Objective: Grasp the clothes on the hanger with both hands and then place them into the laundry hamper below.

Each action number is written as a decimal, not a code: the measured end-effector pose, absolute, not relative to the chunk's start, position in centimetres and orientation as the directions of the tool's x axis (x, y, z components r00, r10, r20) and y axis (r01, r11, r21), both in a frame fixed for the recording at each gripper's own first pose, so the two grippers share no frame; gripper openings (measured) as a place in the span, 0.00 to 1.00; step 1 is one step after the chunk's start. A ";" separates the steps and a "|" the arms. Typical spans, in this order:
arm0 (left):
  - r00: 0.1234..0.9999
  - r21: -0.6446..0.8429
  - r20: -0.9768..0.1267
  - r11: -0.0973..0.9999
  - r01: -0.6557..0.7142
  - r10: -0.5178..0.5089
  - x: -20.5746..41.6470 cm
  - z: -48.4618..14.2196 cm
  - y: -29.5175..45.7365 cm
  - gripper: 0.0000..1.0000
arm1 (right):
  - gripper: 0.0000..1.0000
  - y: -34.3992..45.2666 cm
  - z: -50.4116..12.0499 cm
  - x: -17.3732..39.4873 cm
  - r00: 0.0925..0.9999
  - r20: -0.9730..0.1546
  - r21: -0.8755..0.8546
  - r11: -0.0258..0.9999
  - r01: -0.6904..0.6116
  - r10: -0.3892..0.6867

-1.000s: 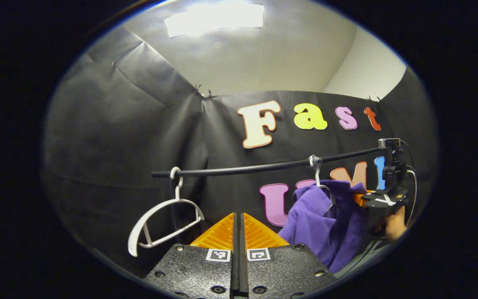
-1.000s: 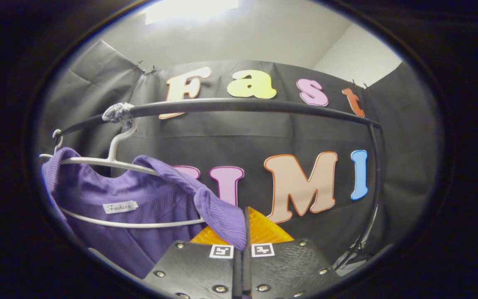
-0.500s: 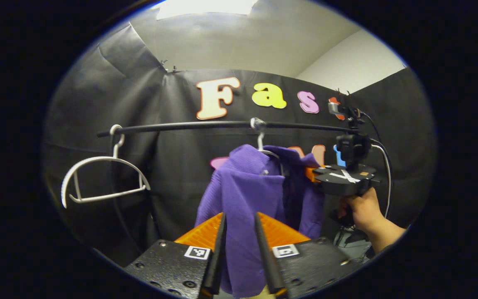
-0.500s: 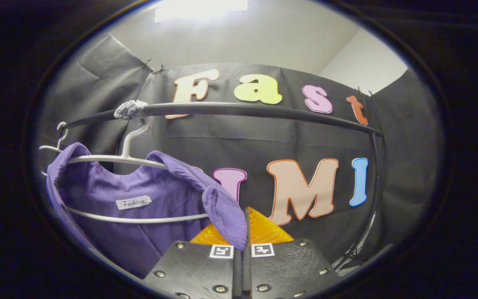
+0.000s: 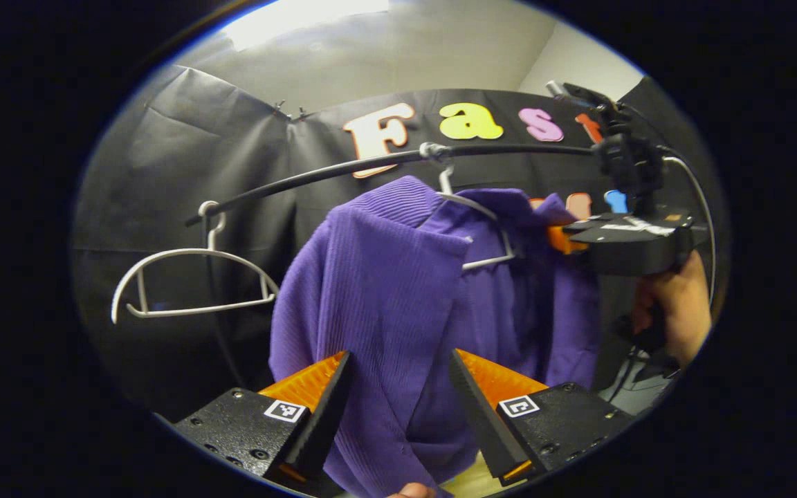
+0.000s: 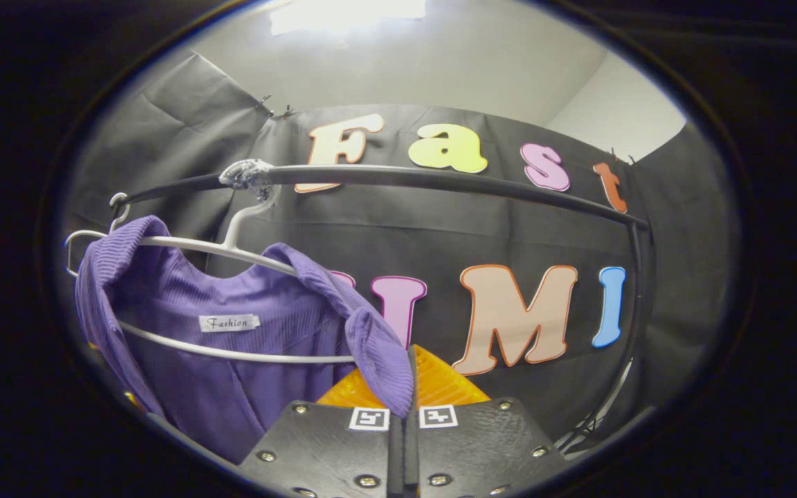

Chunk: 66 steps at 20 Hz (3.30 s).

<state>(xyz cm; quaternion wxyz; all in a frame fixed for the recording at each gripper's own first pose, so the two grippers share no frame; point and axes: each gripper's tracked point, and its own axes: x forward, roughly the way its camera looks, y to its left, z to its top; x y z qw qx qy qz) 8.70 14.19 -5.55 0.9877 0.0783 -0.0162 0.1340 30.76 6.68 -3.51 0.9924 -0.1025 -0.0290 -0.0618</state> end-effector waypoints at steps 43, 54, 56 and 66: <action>0.936 0.192 0.097 0.916 -0.352 0.339 10.2 -8.0 12.4 0.99 | 0.01 10.5 -8.4 30.7 1.000 0.020 -0.270 0.963 0.009 -0.004; 1.000 0.017 -0.021 1.000 0.003 -0.003 9.3 -5.3 12.9 0.04 | 0.01 8.4 -6.4 32.4 0.996 0.065 -0.276 0.958 0.082 -0.067; 0.992 -0.009 -0.021 0.992 0.125 -0.125 7.0 -3.9 11.9 0.02 | 0.01 8.0 -5.6 32.6 0.994 0.077 -0.262 0.961 0.089 -0.072; 0.986 0.058 0.144 0.996 0.074 -0.081 2.3 5.4 18.7 0.03 | 0.00 6.1 -1.6 33.9 0.979 0.158 -0.236 0.958 0.164 -0.129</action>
